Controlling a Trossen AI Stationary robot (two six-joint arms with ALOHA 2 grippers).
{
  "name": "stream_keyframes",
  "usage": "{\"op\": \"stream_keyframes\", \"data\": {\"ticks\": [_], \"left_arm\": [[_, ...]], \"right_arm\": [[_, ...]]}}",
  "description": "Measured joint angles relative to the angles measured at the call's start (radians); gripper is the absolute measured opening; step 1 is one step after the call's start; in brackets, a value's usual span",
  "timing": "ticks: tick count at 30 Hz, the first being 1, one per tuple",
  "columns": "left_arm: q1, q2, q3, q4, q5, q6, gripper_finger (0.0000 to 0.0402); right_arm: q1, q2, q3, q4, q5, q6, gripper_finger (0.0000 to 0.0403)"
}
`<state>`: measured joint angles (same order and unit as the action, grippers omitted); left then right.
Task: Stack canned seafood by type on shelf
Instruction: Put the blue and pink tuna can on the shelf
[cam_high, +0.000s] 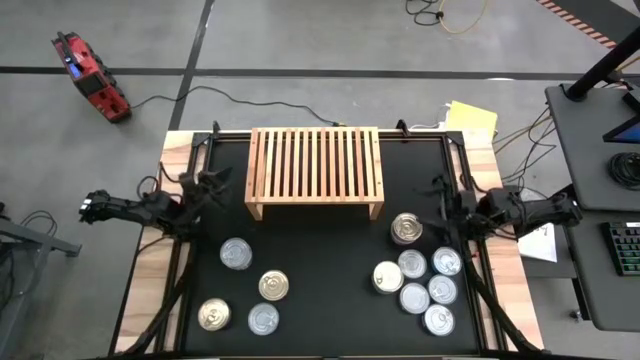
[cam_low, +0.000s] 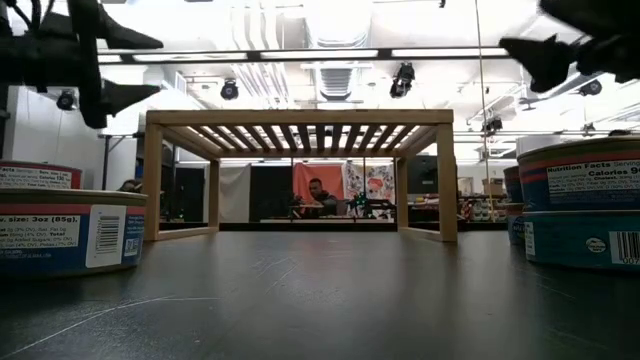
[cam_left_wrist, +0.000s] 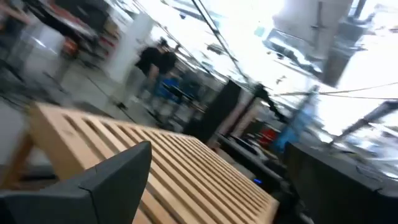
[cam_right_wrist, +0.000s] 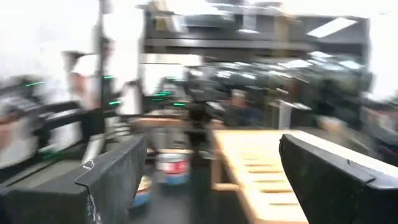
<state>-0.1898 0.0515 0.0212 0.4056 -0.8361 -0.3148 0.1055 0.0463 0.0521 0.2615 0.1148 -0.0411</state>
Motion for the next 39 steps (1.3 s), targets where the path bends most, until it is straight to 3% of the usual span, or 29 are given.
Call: {"op": "stream_keyframes", "data": {"ticks": [6,10,14,17,22,28,32,36,39], "left_arm": [[0.0,0.028,0.0,0.047,-0.036,0.052,0.0351],[0.0,0.089,0.0,0.12,0.019,0.014,0.0351],[-0.001,0.201,0.0,0.293,0.122,0.018,0.0351],[-0.001,0.299,0.0,0.383,0.139,0.03,0.0351],[0.0,0.435,0.068,0.335,0.094,0.078,0.0351],[-0.001,0.547,0.215,0.043,-0.081,0.191,0.0351],[-0.008,0.587,0.361,-0.41,-0.119,0.199,0.0351],[-0.014,0.648,0.537,-0.886,-0.085,-0.052,0.0351],[-0.014,0.696,0.631,-1.037,-0.084,-0.181,0.0351]], "right_arm": [[0.0,0.107,0.104,-0.007,0.017,0.061,0.0352],[0.0,0.221,0.194,-0.087,0.017,0.119,0.0352],[0.0,0.356,0.285,-0.132,0.017,0.145,0.0352],[0.0,0.441,0.365,-0.173,0.017,0.145,0.0352],[0.0,0.554,0.489,-0.231,0.017,0.135,0.0352],[0.001,0.62,0.61,-0.362,0.017,0.15,0.0352],[0.001,0.63,0.701,-0.576,0.018,0.253,0.0352],[0.001,0.629,0.794,-0.841,0.018,0.399,0.0352],[0.001,0.631,0.818,-0.963,0.017,0.467,0.0352]]}}
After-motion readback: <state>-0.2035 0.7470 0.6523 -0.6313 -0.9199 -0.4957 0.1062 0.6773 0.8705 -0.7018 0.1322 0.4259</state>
